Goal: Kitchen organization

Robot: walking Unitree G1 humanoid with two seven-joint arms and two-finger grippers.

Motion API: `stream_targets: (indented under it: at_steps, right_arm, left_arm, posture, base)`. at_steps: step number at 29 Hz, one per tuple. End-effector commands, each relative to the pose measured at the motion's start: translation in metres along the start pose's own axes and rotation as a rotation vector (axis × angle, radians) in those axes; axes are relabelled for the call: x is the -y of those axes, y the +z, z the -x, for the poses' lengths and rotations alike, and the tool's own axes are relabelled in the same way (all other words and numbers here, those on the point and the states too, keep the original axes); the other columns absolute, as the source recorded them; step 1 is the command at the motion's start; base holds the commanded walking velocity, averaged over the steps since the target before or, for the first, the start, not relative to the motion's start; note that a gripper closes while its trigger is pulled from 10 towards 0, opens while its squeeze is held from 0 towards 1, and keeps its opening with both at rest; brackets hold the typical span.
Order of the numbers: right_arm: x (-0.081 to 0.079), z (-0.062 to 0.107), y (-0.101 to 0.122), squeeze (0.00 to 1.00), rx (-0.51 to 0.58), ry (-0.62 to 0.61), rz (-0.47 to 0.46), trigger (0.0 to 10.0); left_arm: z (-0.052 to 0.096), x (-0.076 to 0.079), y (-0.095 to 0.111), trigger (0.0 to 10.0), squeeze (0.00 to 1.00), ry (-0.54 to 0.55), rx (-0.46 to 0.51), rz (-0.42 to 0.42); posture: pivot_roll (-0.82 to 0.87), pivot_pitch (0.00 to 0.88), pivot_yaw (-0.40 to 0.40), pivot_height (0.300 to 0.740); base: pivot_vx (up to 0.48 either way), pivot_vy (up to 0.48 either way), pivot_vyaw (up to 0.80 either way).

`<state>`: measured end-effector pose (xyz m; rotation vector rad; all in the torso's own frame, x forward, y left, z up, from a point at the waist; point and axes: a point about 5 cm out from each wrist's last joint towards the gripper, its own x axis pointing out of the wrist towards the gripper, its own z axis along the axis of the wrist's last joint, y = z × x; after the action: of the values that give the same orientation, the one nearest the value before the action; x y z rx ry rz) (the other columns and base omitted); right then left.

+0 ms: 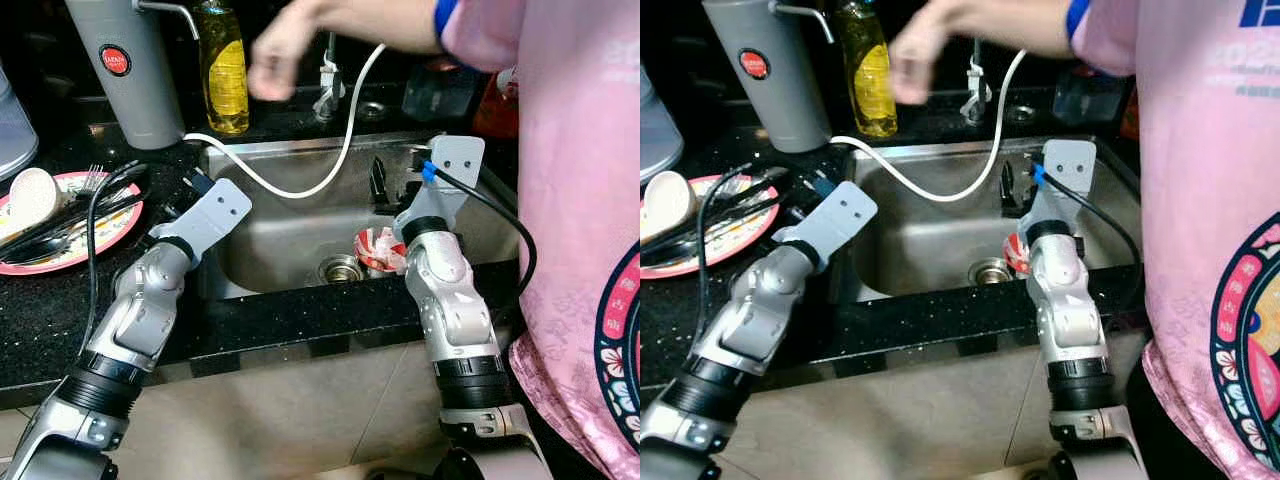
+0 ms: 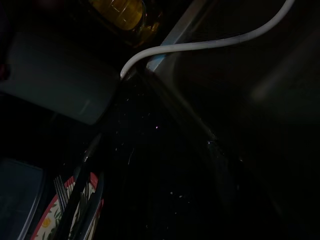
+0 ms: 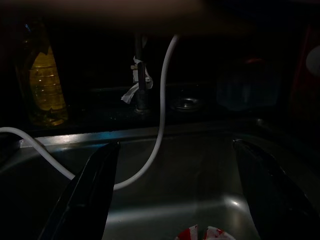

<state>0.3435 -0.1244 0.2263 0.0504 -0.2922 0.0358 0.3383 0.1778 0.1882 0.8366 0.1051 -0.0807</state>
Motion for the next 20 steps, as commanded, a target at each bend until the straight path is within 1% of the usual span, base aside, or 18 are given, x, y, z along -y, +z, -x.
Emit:
stream_targets:
  at_steps: [1,10,14,20]
  right_arm:
    - [0.0003,0.0015,-0.0021,0.00,-0.010,0.002,0.000,10.0]
    - [-0.0011,-0.0008,-0.0008,0.00,-0.006,0.009,-0.004,10.0]
    - [-0.0056,-0.0024,-0.0013,0.00,-0.009,0.028,-0.007,10.0]
    - [-0.0048,-0.0029,-0.0008,0.00,-0.010,0.031,-0.004,10.0]
  left_arm:
    - [0.0016,-0.0019,-0.0056,10.0,0.00,0.003,-0.017,-0.008]
    - [0.0036,-0.0002,-0.0043,10.0,0.00,0.003,-0.014,-0.008]
    - [0.0048,0.0002,-0.0035,10.0,0.00,0.003,-0.012,-0.008]
    - [0.0055,0.0012,-0.0032,10.0,0.00,0.003,-0.011,-0.008]
  posture:
    - [0.04,0.000,0.004,0.740]
    - [0.06,0.000,-0.008,0.740]
    - [0.06,0.000,-0.021,0.740]
    - [0.06,0.000,-0.025,0.740]
  base:
    - [0.000,0.000,0.00]
    - [0.000,0.000,0.00]
    - [0.000,0.000,0.00]
    - [0.000,0.000,0.00]
